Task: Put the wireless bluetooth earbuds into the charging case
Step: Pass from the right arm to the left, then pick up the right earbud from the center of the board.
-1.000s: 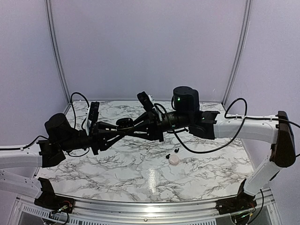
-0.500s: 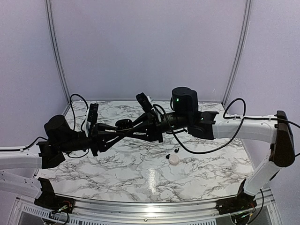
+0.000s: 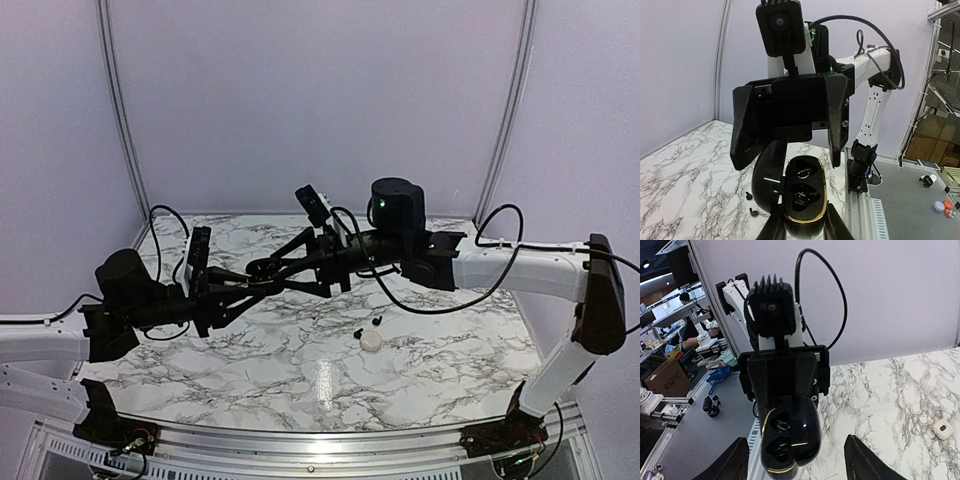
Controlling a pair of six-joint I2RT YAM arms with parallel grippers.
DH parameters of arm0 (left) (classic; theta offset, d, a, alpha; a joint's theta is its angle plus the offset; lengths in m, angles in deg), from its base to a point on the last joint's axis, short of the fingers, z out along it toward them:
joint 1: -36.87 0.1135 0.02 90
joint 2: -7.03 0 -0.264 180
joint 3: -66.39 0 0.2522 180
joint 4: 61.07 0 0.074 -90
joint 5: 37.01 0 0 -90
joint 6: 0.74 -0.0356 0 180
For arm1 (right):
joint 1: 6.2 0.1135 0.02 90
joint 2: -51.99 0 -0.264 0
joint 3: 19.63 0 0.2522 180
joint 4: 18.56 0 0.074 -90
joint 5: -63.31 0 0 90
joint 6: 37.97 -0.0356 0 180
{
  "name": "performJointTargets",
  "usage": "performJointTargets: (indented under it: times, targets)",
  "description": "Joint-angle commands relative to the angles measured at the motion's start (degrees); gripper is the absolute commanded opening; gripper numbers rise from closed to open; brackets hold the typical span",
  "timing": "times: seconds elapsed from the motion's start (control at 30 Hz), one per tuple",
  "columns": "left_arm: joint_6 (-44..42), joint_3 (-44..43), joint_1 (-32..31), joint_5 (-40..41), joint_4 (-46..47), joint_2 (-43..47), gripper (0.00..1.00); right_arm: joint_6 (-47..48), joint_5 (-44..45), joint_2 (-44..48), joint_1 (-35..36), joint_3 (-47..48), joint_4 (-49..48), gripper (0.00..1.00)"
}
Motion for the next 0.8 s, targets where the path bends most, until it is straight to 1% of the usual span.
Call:
performJointTargets:
  times: [0.0, 0.2, 0.33, 0.53, 0.67, 0.77]
  targets:
    - [-1.59, 0.63, -0.31, -2.56, 2.25, 0.12, 0.0, -2.01, 1.61, -1.25, -0.51, 3.77, -1.98, 0.66]
    - [-1.84, 0.86, -0.58, -2.52, 2.25, 0.36, 0.0, -1.79, 3.24, -2.38, -1.09, 5.82, 1.0, 0.64]
    - [-2.15, 1.09, -0.69, -2.02, 2.25, 0.45, 0.0, -2.14, 3.29, -2.14, -1.56, 5.85, 1.3, 0.63]
    - [-0.53, 1.34, -0.59, 2.29, 2.01, 0.19, 0.0, -0.14, 0.96, 0.86, -2.33, 4.21, 1.98, 0.63]
    - [0.81, 1.34, -0.42, 3.29, 1.74, -0.26, 0.0, -0.02, 3.13, 4.93, -6.1, -0.51, 3.95, 0.63]
    - [1.23, 1.53, -0.16, 3.34, 1.64, -0.34, 0.0, 2.03, 6.35, 6.79, -10.46, -3.85, 10.19, 0.61]
